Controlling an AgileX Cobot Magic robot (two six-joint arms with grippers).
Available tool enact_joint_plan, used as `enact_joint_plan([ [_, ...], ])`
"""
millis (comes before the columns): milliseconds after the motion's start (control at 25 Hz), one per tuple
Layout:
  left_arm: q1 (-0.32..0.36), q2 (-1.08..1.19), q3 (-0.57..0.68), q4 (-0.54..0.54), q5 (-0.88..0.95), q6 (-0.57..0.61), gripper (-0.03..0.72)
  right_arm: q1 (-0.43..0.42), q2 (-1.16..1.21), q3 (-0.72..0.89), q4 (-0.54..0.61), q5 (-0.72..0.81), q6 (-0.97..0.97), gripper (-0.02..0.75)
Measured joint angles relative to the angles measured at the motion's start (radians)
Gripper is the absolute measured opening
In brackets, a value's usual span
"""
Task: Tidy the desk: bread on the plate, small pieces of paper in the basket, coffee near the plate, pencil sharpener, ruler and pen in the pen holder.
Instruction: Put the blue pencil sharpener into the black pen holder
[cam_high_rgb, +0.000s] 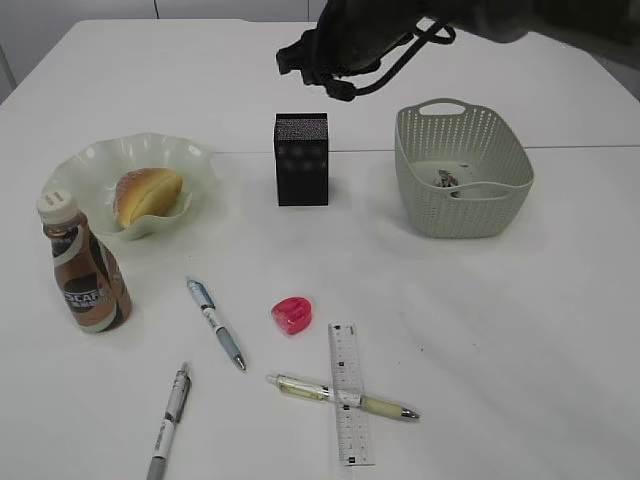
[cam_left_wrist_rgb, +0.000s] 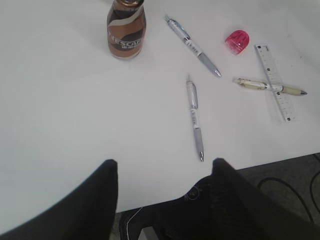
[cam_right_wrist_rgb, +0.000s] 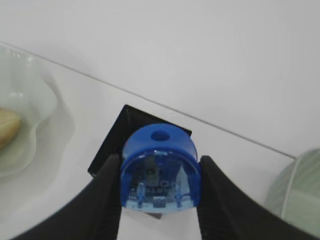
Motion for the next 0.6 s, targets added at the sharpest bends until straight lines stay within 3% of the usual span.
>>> enact_joint_plan([
  [600, 0.000, 0.000, 0.000, 0.030, 0.000, 0.000, 0.434, 0.000, 0.134, 0.000, 0.021, -0.308, -0.003, 0.288],
])
